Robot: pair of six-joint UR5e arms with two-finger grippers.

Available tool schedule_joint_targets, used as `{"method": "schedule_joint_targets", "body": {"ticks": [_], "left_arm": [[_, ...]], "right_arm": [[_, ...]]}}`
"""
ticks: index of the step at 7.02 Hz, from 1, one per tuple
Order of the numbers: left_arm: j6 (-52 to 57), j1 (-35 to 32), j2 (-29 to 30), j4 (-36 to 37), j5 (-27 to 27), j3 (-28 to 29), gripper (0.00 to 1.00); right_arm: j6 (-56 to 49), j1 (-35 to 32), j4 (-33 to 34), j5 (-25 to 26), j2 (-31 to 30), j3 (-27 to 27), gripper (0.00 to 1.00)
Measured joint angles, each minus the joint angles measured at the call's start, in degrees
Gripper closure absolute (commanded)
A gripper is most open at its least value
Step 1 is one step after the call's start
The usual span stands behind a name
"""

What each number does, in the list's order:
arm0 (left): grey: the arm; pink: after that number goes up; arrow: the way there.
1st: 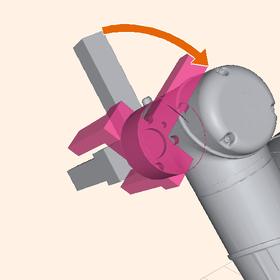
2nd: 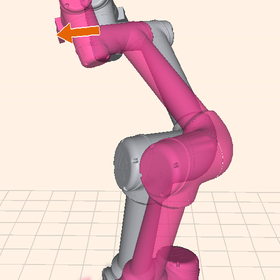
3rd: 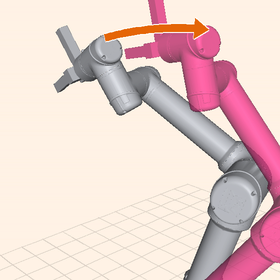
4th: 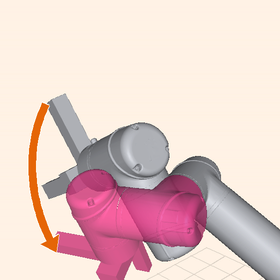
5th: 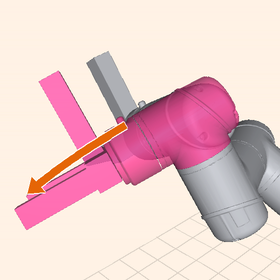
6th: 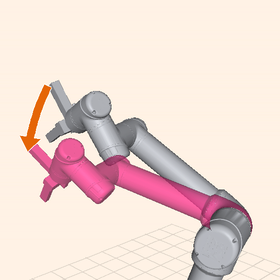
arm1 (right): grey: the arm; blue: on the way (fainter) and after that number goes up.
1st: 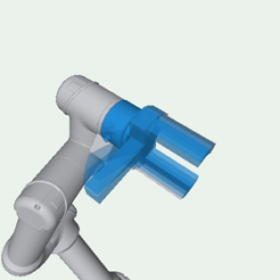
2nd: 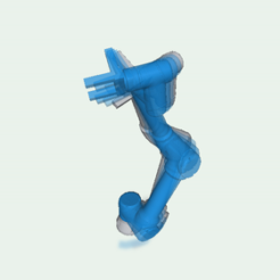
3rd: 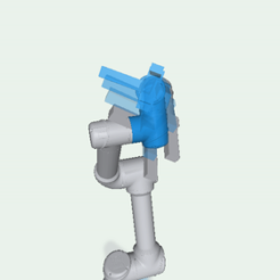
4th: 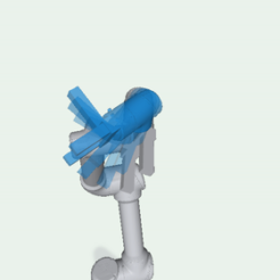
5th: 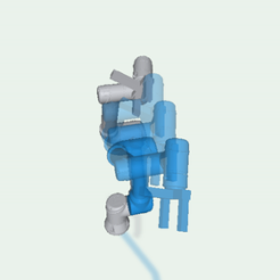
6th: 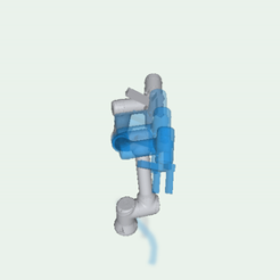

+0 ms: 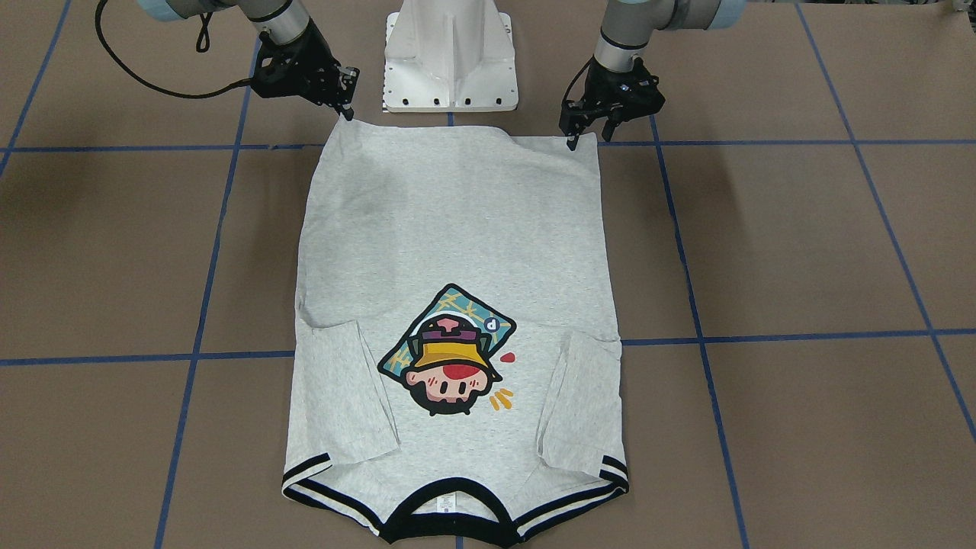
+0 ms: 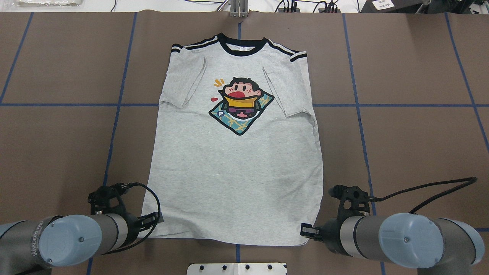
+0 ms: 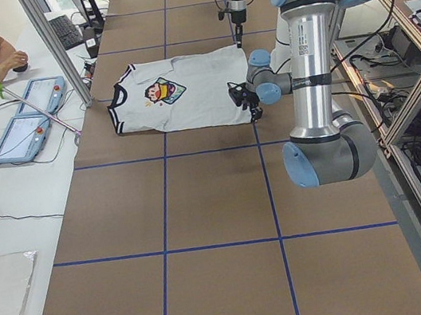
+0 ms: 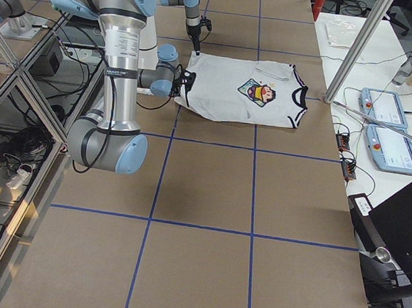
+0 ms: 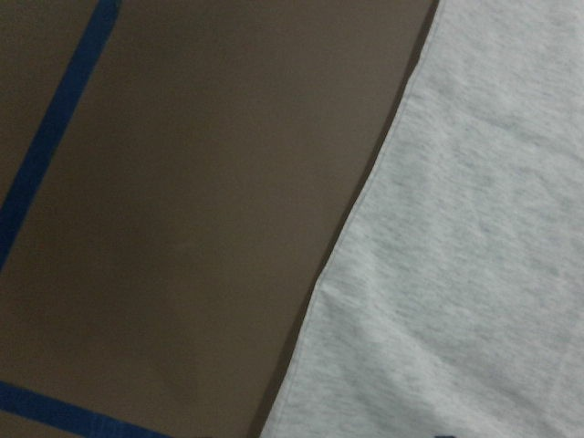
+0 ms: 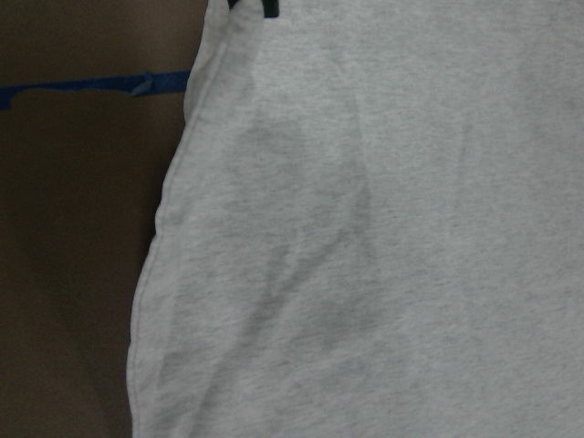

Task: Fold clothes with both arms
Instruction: 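Lower both grippers onto the hem corners and pinch the fabric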

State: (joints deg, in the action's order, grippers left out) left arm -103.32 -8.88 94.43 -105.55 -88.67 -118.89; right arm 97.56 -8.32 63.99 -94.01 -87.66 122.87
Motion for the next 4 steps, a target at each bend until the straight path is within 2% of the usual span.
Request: {"method": "schedule_joint_targets", "body": {"ticks": [2, 4], "left_arm": [[0.3, 0.4, 0.1, 1.3, 0.1, 0.4, 0.32], [0.4, 0.6, 0.2, 1.5, 0.0, 0.5, 0.48]], "right_arm": [[0.0, -0.1, 0.0, -0.2, 0.0, 0.0, 1.0], [0.0, -0.1, 0.0, -0.3, 0.1, 0.0, 1.0]]}}
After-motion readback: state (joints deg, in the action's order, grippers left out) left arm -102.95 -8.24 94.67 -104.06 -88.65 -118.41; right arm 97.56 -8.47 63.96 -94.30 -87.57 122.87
